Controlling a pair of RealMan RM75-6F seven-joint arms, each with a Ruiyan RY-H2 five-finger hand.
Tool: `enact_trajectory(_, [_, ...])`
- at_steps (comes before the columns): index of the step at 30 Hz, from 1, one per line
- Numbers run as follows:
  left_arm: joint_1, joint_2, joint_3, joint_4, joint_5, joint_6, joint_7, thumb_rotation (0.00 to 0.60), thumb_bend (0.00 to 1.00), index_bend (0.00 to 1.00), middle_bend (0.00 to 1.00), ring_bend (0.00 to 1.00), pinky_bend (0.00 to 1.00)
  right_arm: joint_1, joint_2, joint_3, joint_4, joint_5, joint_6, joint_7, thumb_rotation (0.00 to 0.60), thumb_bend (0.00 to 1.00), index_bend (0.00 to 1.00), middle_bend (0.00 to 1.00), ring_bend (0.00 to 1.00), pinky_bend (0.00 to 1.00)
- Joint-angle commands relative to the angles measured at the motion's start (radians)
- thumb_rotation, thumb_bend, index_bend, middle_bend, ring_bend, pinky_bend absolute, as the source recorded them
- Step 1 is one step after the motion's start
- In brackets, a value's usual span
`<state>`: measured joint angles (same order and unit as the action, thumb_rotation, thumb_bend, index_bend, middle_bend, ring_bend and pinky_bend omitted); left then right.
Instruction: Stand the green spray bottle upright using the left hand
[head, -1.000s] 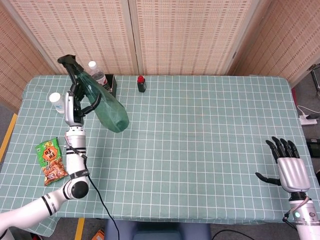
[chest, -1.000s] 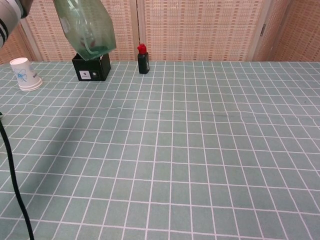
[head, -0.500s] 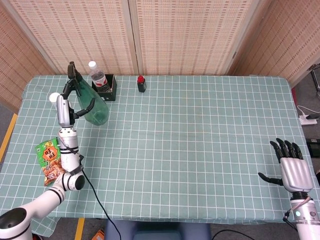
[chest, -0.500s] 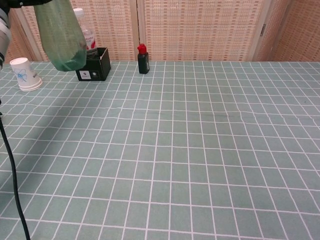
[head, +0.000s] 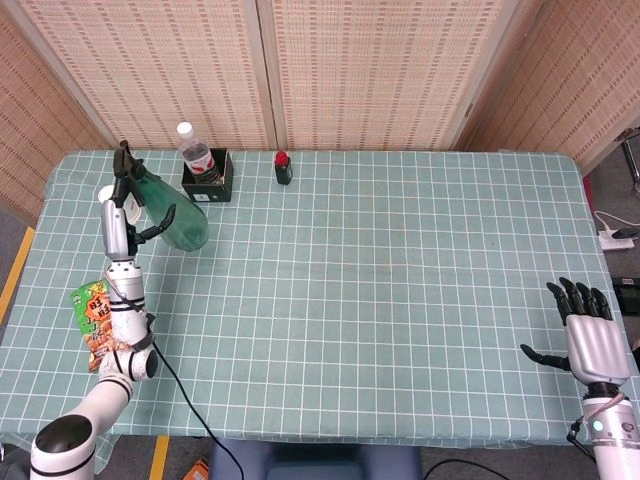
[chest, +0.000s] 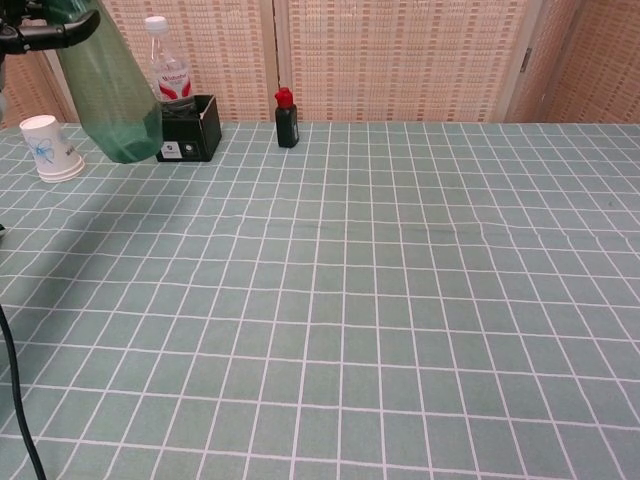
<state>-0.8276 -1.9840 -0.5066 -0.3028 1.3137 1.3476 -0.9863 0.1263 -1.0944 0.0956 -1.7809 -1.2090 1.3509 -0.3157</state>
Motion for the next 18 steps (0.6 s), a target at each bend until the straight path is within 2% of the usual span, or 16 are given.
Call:
enact_trajectory(1, [0.011,-0.017,0.026,0.047,-0.013,-0.043,-0.026,0.600,0.25,0.20,0.41,0.30,0.29,-0.002,-0.002,0.001,-0.002,0.004,0.008,-0.007,0.600,0.06,0.13,0.03,0.00,0.00])
enact_trajectory(18, [0.035,-0.039,0.086,0.120,-0.041,-0.132,-0.065,0.600,0.25,0.18,0.39,0.25,0.27,0.009,-0.013,0.010,-0.021,0.047,0.011,-0.057,0.600,0.06,0.13,0.03,0.00,0.00])
